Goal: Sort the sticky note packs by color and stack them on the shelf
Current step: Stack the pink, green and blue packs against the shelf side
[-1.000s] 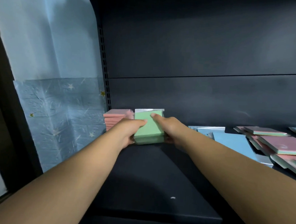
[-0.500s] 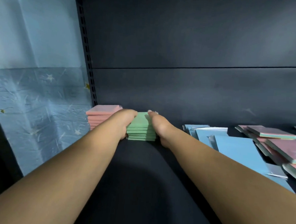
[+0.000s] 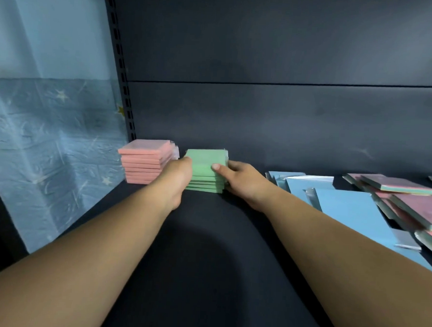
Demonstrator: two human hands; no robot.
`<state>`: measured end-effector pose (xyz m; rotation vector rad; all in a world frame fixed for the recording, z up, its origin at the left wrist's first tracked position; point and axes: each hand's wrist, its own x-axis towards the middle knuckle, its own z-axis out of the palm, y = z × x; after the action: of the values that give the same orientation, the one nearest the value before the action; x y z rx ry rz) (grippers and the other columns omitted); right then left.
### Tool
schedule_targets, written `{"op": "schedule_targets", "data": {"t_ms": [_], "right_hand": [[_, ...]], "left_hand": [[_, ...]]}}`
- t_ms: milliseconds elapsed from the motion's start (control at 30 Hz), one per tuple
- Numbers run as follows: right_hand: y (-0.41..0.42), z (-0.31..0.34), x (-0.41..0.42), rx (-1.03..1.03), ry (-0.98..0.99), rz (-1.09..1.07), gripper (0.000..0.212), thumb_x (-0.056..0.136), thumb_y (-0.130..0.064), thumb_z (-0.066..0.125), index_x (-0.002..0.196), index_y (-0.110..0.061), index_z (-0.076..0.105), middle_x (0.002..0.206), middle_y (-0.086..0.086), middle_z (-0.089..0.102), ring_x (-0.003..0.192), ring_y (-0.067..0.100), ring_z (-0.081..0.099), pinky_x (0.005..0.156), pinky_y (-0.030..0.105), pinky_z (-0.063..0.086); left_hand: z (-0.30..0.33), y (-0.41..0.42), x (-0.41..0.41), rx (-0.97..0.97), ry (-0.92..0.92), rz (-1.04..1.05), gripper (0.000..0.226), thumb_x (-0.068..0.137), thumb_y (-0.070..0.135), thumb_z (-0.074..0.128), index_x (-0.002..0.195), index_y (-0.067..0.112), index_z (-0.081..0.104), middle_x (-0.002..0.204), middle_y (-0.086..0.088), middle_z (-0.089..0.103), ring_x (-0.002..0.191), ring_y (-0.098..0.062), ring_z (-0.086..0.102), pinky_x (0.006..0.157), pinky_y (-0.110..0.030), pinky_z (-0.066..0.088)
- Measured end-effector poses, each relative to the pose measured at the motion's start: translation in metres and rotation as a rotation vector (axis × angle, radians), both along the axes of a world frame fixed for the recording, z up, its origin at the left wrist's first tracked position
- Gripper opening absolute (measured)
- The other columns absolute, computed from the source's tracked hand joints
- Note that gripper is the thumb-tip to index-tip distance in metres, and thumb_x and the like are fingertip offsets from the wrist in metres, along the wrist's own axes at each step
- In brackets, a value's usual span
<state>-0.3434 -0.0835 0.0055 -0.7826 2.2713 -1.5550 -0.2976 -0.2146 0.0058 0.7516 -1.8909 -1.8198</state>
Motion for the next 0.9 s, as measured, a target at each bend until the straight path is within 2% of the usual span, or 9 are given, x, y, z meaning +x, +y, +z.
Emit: {"op": "schedule_targets", "data": {"t_ms": [133,200,267,400,500,567,633,733,900], "right_hand": [[0.004,0.002,0.000,0.030,0.056,0.005,0.048,0.088,-0.036,0.060,0.130,-0.012,0.055,0.122,0.004,0.063,0.107,0.017,0.060,0.098,0.027,0.044],[0.007,0.003,0.001,0.085,0.098,0.032,0.045,0.086,-0.028,0.065,0.128,-0.014,0.056,0.120,0.002,0.064,0.107,0.015,0.060,0.091,0.020,0.042],[0.008,0.002,0.000,0.167,0.184,-0.005,0.045,0.084,-0.026,0.067,0.126,-0.014,0.057,0.120,0.004,0.064,0.110,0.017,0.059,0.093,0.023,0.042],[0.009,0.001,-0.002,0.191,0.236,-0.083,0.040,0.083,-0.028,0.068,0.121,-0.017,0.063,0.117,0.003,0.066,0.110,0.018,0.059,0.091,0.023,0.042],[0.009,0.000,-0.002,0.191,0.241,-0.102,0.042,0.084,-0.030,0.068,0.123,-0.015,0.062,0.119,0.002,0.065,0.110,0.016,0.059,0.088,0.021,0.040],[0.009,0.000,-0.003,0.181,0.230,-0.120,0.042,0.084,-0.029,0.068,0.122,-0.013,0.062,0.121,0.003,0.064,0.111,0.018,0.058,0.091,0.022,0.041],[0.009,-0.001,-0.005,0.174,0.208,-0.126,0.043,0.083,-0.028,0.068,0.122,-0.011,0.061,0.121,0.004,0.064,0.111,0.018,0.058,0.092,0.023,0.041],[0.010,-0.001,-0.007,0.160,0.196,-0.127,0.043,0.082,-0.025,0.070,0.121,-0.009,0.062,0.120,0.004,0.064,0.111,0.019,0.059,0.095,0.026,0.042],[0.008,-0.003,-0.009,0.172,0.184,-0.124,0.047,0.079,-0.022,0.073,0.123,-0.010,0.061,0.120,0.004,0.065,0.110,0.018,0.060,0.099,0.027,0.043]], "left_hand": [[-0.009,-0.015,-0.009,-0.048,-0.032,-0.007,0.073,0.067,0.052,0.042,0.132,0.020,0.048,0.131,-0.003,0.056,0.120,-0.025,0.052,0.106,-0.043,0.038],[0.004,-0.004,0.008,-0.036,-0.012,-0.055,0.063,0.077,0.054,0.045,0.128,0.017,0.049,0.128,0.002,0.057,0.116,-0.018,0.053,0.103,-0.032,0.038],[0.007,-0.001,0.021,-0.017,0.006,-0.171,0.035,0.093,0.043,0.047,0.119,0.019,0.051,0.114,0.005,0.060,0.104,-0.011,0.055,0.093,-0.023,0.037],[0.002,-0.016,0.036,-0.224,-0.011,-0.356,0.030,0.089,0.013,0.059,0.118,0.009,0.058,0.106,0.002,0.065,0.091,-0.005,0.060,0.089,-0.017,0.045],[-0.003,-0.022,0.031,-0.361,0.011,-0.243,0.030,0.082,0.007,0.067,0.112,0.004,0.064,0.110,-0.010,0.067,0.100,-0.019,0.063,0.101,-0.035,0.045],[-0.004,-0.022,0.027,-0.395,0.015,-0.211,0.029,0.080,0.009,0.070,0.108,0.004,0.067,0.109,-0.012,0.068,0.101,-0.022,0.064,0.102,-0.040,0.044],[-0.006,-0.023,0.021,-0.390,0.029,-0.196,0.029,0.081,0.008,0.069,0.109,0.002,0.066,0.107,-0.013,0.068,0.090,-0.019,0.065,0.093,-0.033,0.051],[-0.005,-0.021,0.018,-0.388,0.051,-0.183,0.031,0.083,0.007,0.066,0.112,-0.002,0.063,0.102,-0.010,0.066,0.074,-0.008,0.061,0.071,-0.011,0.052],[-0.008,-0.024,0.015,-0.560,-0.060,-0.175,0.042,0.077,0.010,0.073,0.117,0.005,0.062,0.112,-0.003,0.065,0.101,-0.016,0.061,0.091,-0.021,0.041]]}}
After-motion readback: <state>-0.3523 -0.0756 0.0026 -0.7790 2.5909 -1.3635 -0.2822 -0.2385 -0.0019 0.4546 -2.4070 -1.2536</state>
